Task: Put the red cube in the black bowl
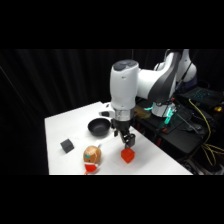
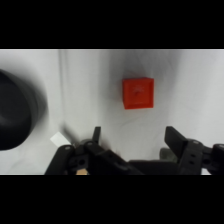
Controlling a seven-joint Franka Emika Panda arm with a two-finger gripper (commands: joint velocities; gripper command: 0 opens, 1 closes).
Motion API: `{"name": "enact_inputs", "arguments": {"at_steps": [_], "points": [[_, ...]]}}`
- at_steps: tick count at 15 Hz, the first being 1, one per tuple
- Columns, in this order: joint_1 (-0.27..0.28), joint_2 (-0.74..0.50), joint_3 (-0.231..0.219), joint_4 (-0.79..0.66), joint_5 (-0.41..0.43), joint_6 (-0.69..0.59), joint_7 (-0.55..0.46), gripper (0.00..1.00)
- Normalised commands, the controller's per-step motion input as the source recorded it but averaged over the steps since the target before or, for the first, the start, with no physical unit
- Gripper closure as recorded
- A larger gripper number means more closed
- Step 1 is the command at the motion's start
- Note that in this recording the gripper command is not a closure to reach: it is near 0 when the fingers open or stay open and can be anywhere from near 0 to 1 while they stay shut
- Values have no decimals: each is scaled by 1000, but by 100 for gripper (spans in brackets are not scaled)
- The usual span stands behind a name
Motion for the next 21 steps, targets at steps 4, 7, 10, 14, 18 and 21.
{"name": "enact_inputs", "arguments": {"at_steps": [4, 7, 10, 14, 18, 21], "points": [[63, -1, -2, -134, 96, 167, 16, 0], [95, -18, -4, -75, 22, 94, 37, 0], [103, -38, -22, -11, -71, 53, 61, 0], [-8, 6, -4, 0, 79, 71, -61, 0], [2, 94, -9, 45, 101, 224, -6, 0], [21, 169, -4, 95, 119, 238, -13, 0]]}}
